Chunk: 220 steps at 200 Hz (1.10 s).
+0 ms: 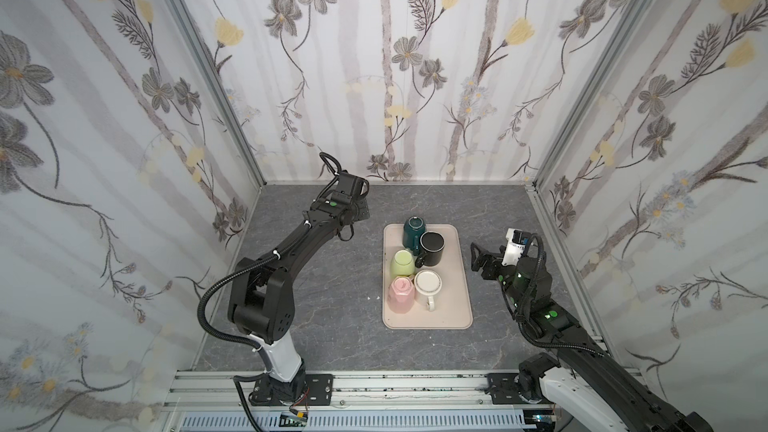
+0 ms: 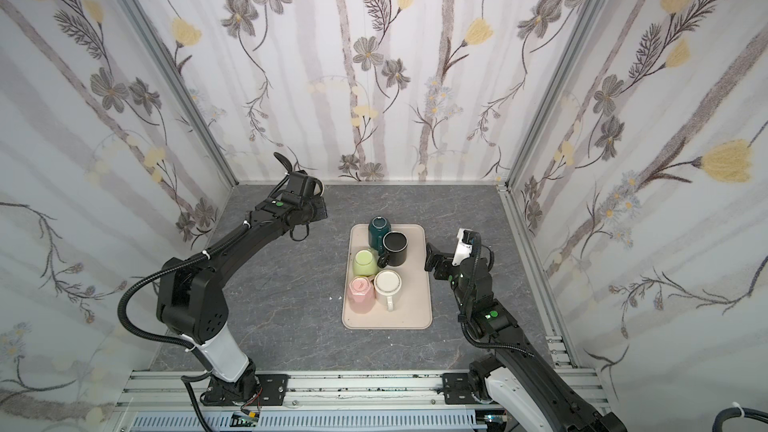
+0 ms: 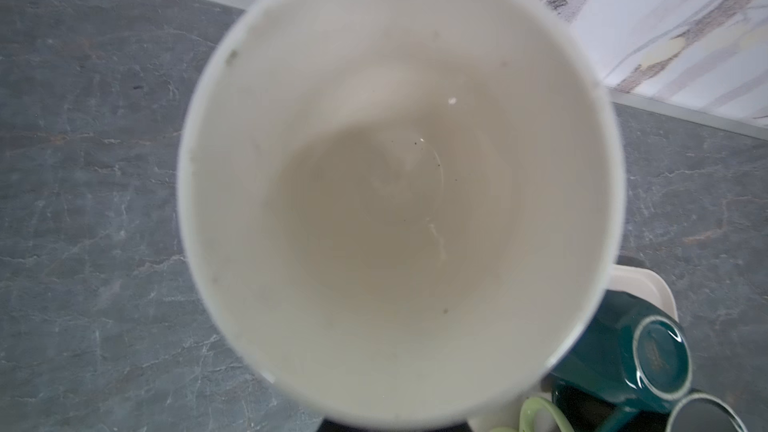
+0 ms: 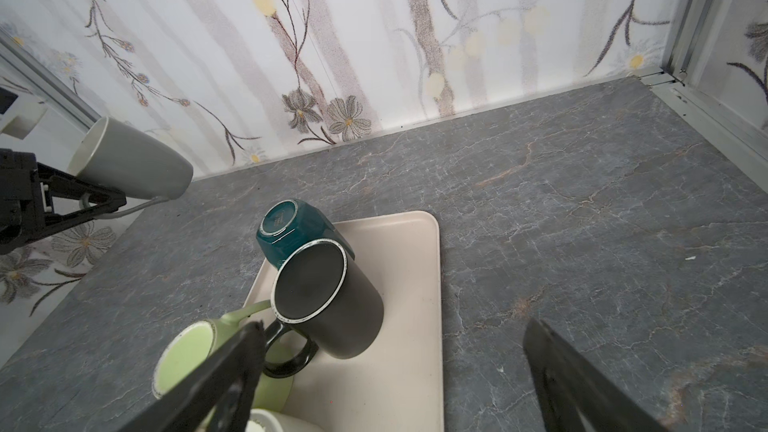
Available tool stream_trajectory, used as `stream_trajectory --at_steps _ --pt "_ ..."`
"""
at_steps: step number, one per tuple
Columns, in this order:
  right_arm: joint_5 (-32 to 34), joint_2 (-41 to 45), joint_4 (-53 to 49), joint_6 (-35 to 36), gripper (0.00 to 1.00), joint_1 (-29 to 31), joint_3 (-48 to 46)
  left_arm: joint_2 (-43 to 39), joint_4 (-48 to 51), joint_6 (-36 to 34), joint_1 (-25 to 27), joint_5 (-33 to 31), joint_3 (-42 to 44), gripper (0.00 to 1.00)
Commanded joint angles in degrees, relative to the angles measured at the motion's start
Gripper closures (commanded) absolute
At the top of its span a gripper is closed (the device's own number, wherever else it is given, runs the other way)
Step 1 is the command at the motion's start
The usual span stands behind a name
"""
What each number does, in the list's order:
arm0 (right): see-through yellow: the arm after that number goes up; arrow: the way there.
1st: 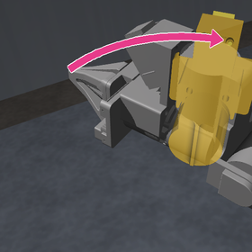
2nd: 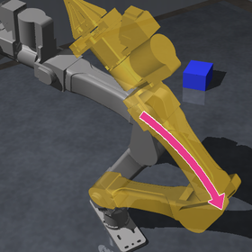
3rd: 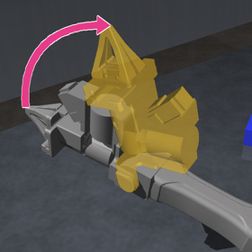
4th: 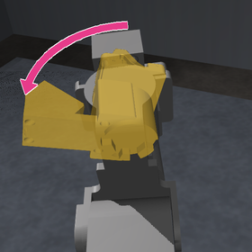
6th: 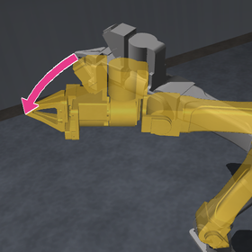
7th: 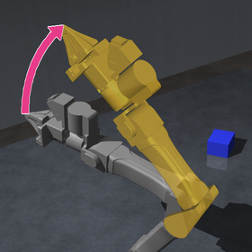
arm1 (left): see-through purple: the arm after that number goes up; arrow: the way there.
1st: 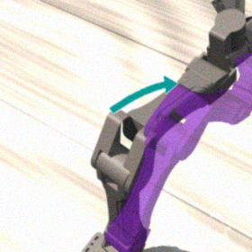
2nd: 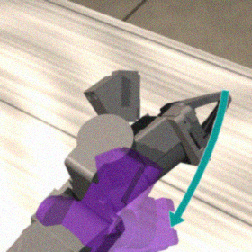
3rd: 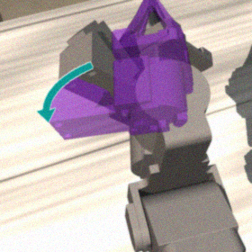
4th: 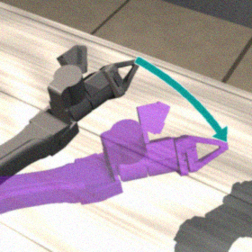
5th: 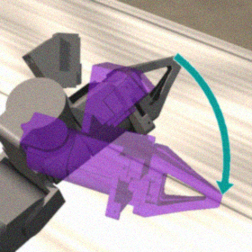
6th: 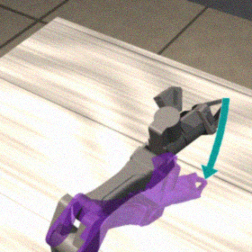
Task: Turn the mug right side up
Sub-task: 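Carry the grey mug with the left gripper and lower it upright beside the tray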
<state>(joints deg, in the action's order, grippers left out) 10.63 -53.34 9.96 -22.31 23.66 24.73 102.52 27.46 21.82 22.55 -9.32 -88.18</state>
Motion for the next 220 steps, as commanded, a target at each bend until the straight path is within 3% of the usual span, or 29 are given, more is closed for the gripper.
stream_trajectory --at_steps 1,53,112,147,220 --pt "1.1 -0.7 -0.5 1.7 0.03 0.0 -0.2 5.2 6.1 -3.9 -1.0 -4.4 -6.9 1.00" --pt "-1.6 -3.1 1.5 1.5 0.02 0.0 -0.9 15.6 11.2 -4.8 -2.2 -0.4 -18.9 1.00" --pt "-3.5 -5.0 2.0 1.4 0.00 -0.2 -0.8 17.8 11.6 -4.7 -4.7 0.9 -19.8 1.00" --pt "-4.8 -4.8 1.6 1.3 0.00 -0.2 -0.3 19.8 11.3 -2.0 -7.8 4.8 -19.9 1.00" --pt "-6.4 -4.5 1.0 1.3 0.00 -0.5 0.1 23.1 13.9 -0.4 -9.6 4.2 -22.0 1.00"
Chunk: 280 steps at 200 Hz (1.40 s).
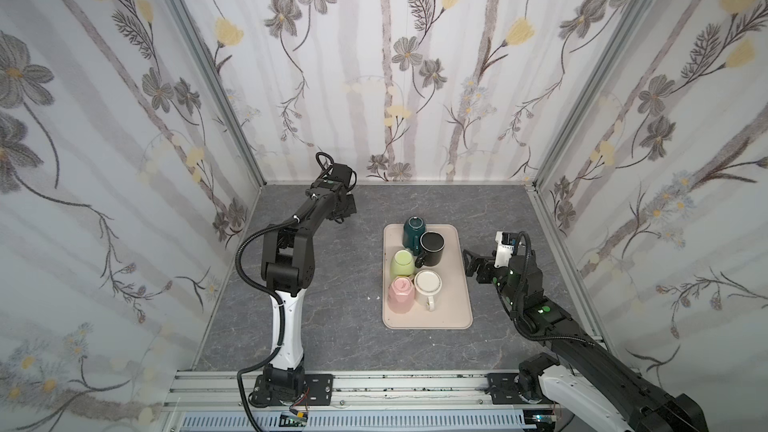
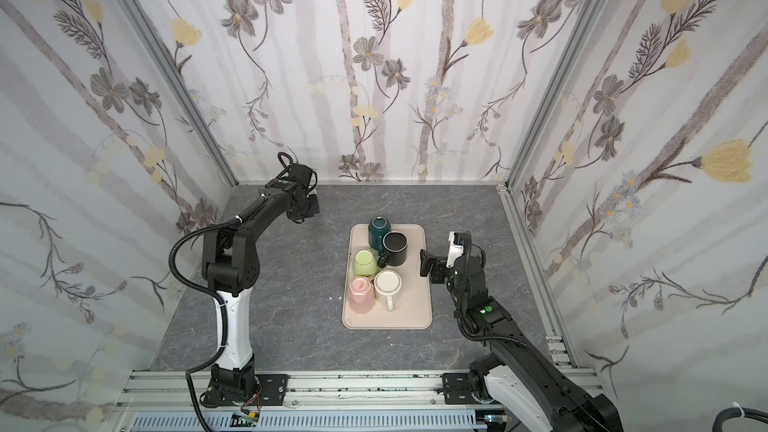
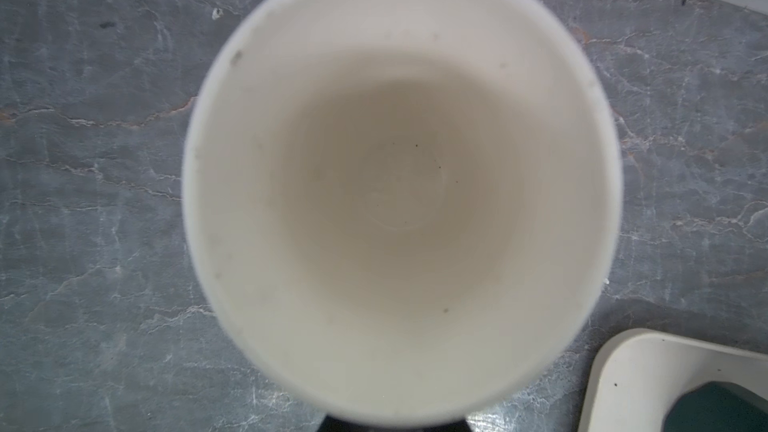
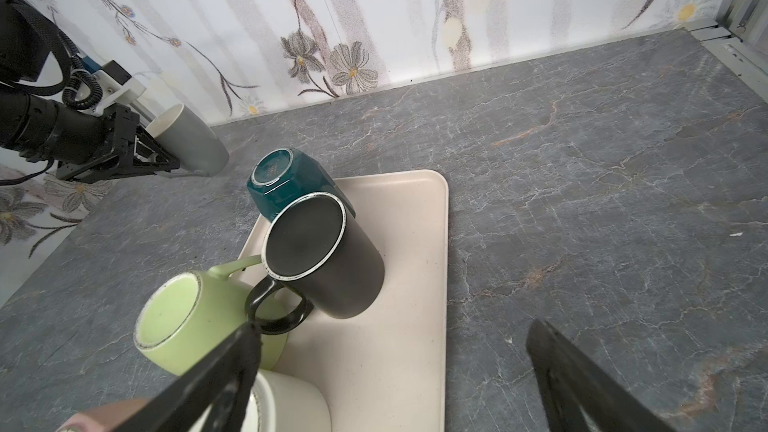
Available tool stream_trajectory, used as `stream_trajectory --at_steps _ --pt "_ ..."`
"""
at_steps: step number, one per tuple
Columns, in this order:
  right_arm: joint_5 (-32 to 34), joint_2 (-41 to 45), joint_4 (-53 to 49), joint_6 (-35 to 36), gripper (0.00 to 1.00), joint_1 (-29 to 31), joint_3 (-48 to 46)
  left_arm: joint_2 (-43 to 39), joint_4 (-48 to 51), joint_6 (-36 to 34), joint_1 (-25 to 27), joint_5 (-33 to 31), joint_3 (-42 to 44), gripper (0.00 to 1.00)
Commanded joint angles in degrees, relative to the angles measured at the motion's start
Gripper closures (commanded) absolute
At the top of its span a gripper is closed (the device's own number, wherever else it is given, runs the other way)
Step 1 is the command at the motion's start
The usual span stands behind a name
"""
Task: Turn the mug right side up
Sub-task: 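Carry the grey mug with the left gripper and lower it upright beside the tray, then open the left gripper and draw back while the right gripper moves over the white mug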
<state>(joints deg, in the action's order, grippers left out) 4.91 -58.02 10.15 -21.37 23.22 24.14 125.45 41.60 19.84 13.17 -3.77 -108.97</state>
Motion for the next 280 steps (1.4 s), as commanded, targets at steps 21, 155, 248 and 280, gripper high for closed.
stream_trajectory --at_steps 21,155,248,280 --pt "-0.8 -0.1 0.3 0.5 0.00 -0.2 0.7 0.7 0.6 1.5 -0.3 -2.0 -2.2 0.94" --pt "-2.9 -0.3 -0.4 0.7 0.00 -1.0 0.4 2.7 2.8 1.7 -0.3 -0.9 -2.7 0.42" --pt "-7.2 -2.3 -3.1 0.2 0.00 -1.8 3.8 -8.0 6.5 -0.6 2.6 -6.9 4.9 0.00" --pt "-5.5 -1.4 -7.3 0.8 0.00 -1.9 3.9 -14.8 5.0 -2.6 7.7 -11.8 10.1 0.00"
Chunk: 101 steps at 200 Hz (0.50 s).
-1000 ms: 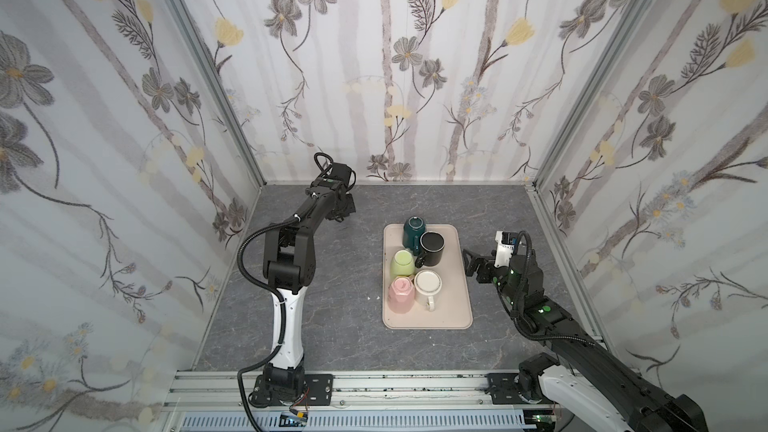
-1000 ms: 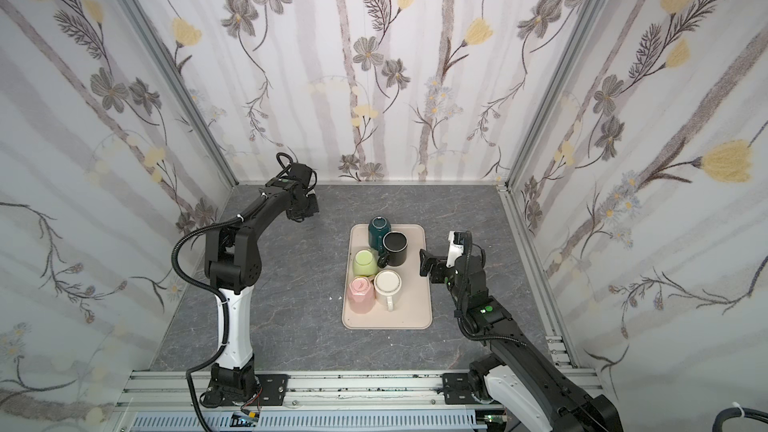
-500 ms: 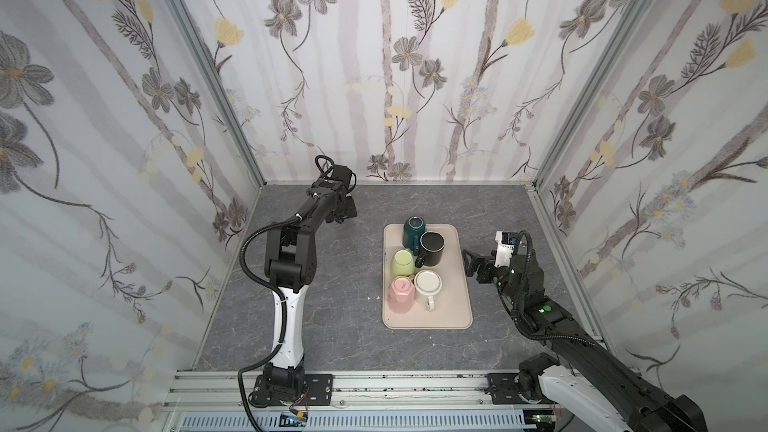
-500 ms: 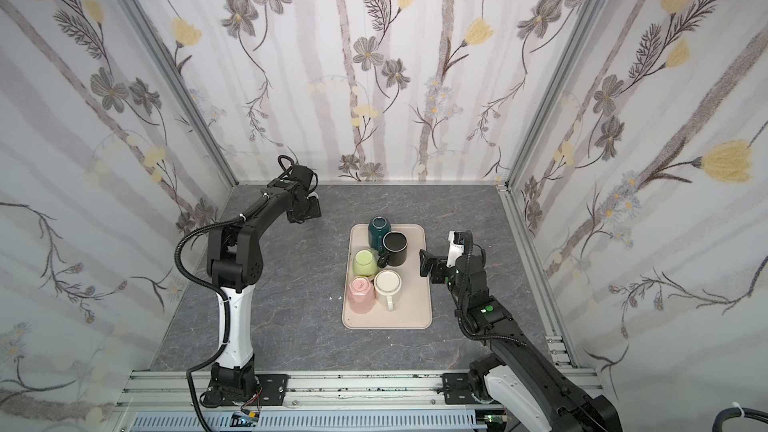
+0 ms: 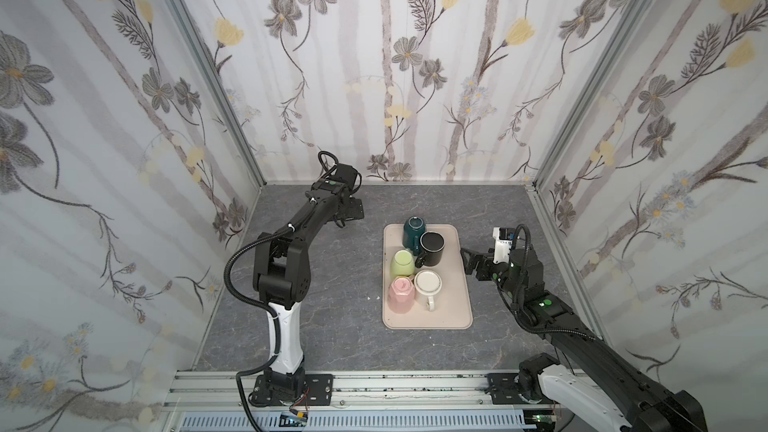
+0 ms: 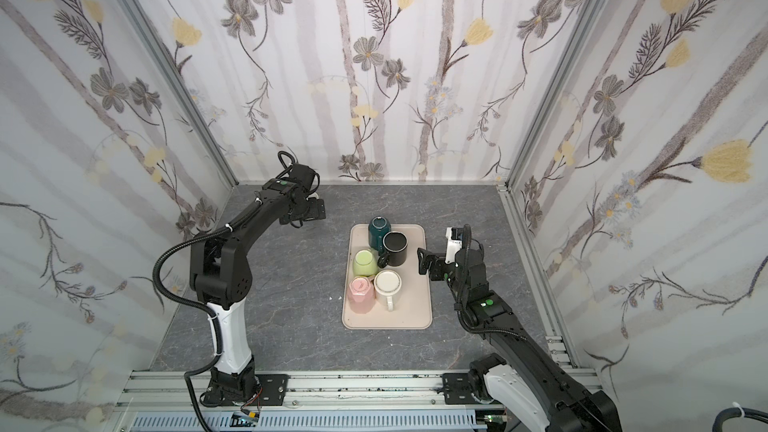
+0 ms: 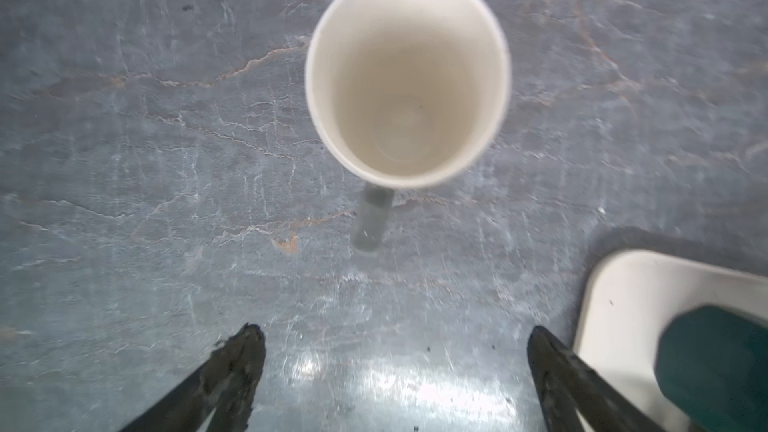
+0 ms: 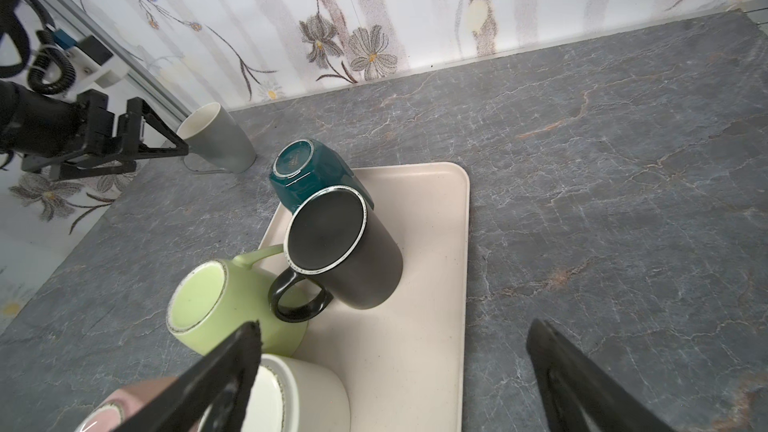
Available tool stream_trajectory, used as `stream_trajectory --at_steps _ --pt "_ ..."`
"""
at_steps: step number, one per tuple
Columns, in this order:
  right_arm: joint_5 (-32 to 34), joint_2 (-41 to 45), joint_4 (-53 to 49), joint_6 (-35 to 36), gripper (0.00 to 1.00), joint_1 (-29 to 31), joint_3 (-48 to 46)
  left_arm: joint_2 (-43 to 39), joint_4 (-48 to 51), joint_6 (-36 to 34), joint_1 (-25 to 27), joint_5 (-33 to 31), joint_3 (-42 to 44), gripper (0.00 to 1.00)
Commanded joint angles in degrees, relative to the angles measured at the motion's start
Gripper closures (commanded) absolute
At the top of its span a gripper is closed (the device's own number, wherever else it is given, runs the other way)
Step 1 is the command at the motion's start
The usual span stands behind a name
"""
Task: Turn the mug right side up
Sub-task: 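Open the left gripper and draw back while the right gripper moves over the white mug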
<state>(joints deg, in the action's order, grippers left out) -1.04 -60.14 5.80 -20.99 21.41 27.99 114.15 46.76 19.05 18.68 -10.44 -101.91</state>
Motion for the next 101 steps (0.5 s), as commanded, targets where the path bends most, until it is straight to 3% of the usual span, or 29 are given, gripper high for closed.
stream_trajectory --at_steps 1,24,63,86,101 --pt "0.6 0.8 -3.1 0.5 0.00 -0.1 0.0 -3.7 -0.3 -1.7 2.3 -5.2 3.3 0.00" --pt "-0.1 2.7 -6.7 2.1 0.00 -0.1 -1.0 -8.9 -4.7 -0.1 7.1 -4.4 9.9 0.00" --pt "-8.5 7.0 -11.2 0.0 0.00 -0.1 -1.2 -17.2 -6.7 5.1 16.4 -6.6 16.4 0.00" --pt "-12.9 9.5 -9.7 -2.6 0.00 -0.1 -2.8 -22.5 -8.5 8.9 20.2 -3.7 21.0 0.00" --pt "-10.4 8.4 -10.8 -4.1 0.00 -0.1 -3.0 -25.9 -10.4 10.4 21.9 -1.7 23.9 0.00"
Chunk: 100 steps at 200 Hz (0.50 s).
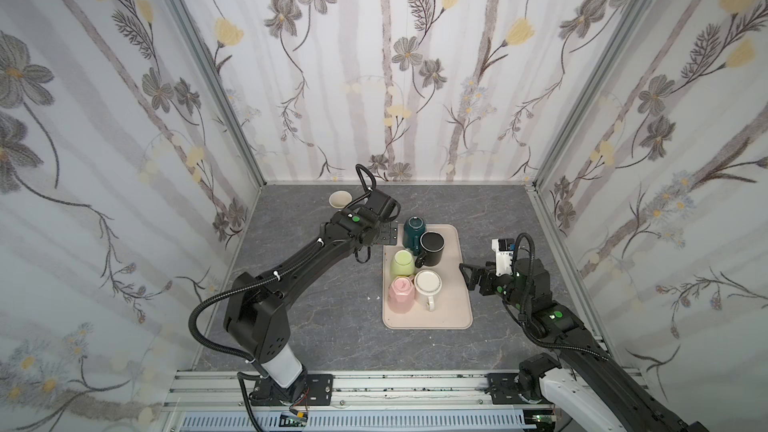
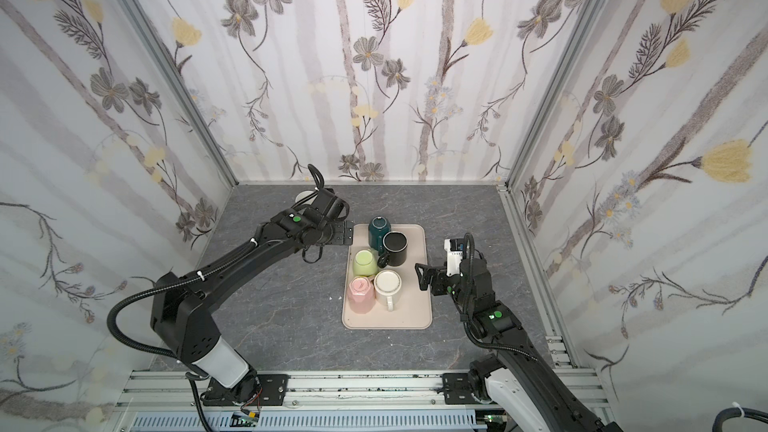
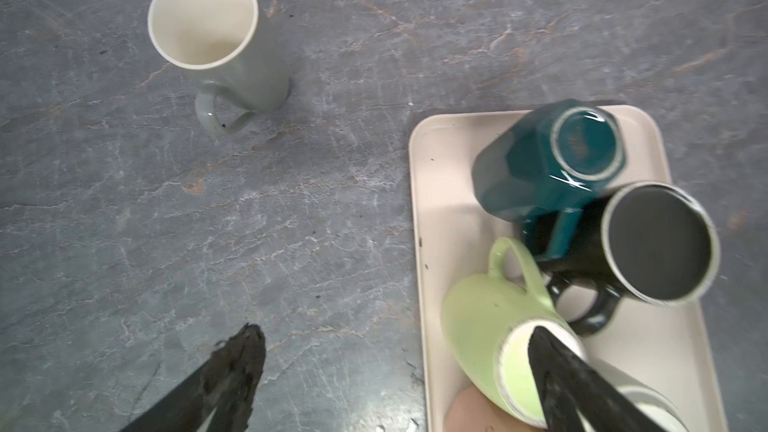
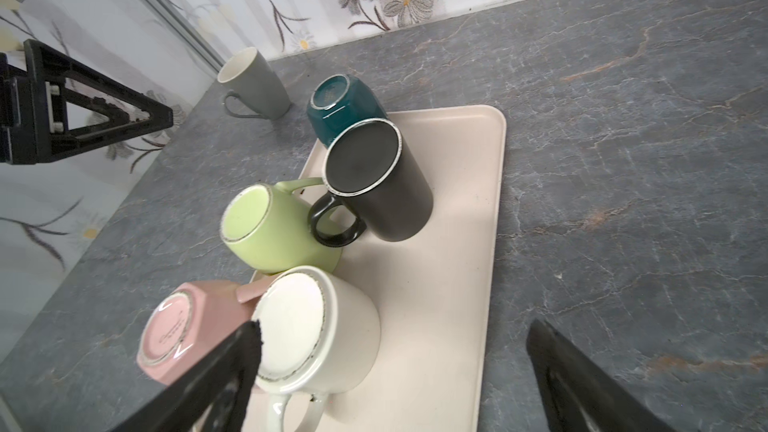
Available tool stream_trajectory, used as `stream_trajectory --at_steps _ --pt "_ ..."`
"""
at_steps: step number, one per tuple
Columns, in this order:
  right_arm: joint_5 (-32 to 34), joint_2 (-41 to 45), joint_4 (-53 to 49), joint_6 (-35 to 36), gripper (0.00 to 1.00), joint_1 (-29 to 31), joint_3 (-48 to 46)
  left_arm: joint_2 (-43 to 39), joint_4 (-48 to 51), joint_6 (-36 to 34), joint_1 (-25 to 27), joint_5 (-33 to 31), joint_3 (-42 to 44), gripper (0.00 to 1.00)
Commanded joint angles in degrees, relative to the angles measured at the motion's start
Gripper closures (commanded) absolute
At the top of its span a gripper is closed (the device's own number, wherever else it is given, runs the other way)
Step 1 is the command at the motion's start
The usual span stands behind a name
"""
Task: Turn the mug right side up
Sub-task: 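Open the left gripper and draw back while the right gripper moves over the white mug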
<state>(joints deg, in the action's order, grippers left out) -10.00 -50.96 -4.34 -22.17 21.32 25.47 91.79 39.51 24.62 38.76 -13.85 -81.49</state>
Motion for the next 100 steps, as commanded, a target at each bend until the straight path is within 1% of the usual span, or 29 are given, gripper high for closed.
stream_trajectory --at_steps 1,9,28,50,69,80,100 --pt "-1.2 -0.9 -0.9 -3.0 0.00 0.0 -0.5 -3.7 -3.2 4.9 1.9 1.6 3.7 0.00" --pt "-0.8 -1.5 -2.4 -3.4 0.00 0.1 0.0 -5.8 -3.6 5.4 2.7 1.2 4.9 0.00" --pt "-0.1 -1.1 -4.1 -4.1 0.00 0.6 -0.2 -10.1 -4.5 6.1 4.8 -2.4 7.6 0.00" --pt "3.0 -0.2 -7.2 -5.3 0.00 2.2 0.5 -15.1 -6.1 7.6 5.9 -2.2 10.9 0.00" --pt "5.8 -0.7 -11.5 -6.2 0.00 5.5 2.7 -19.3 -8.3 9.1 6.2 -2.3 15.8 0.00" --pt "7.8 -0.6 -11.8 -7.4 0.00 8.0 3.0 -22.8 -10.1 9.5 6.2 -2.6 18.9 0.00" --pt "9.3 -1.2 -11.4 -9.8 0.00 11.2 3.9 -25.4 -10.4 10.2 6.2 -3.2 21.5 0.00"
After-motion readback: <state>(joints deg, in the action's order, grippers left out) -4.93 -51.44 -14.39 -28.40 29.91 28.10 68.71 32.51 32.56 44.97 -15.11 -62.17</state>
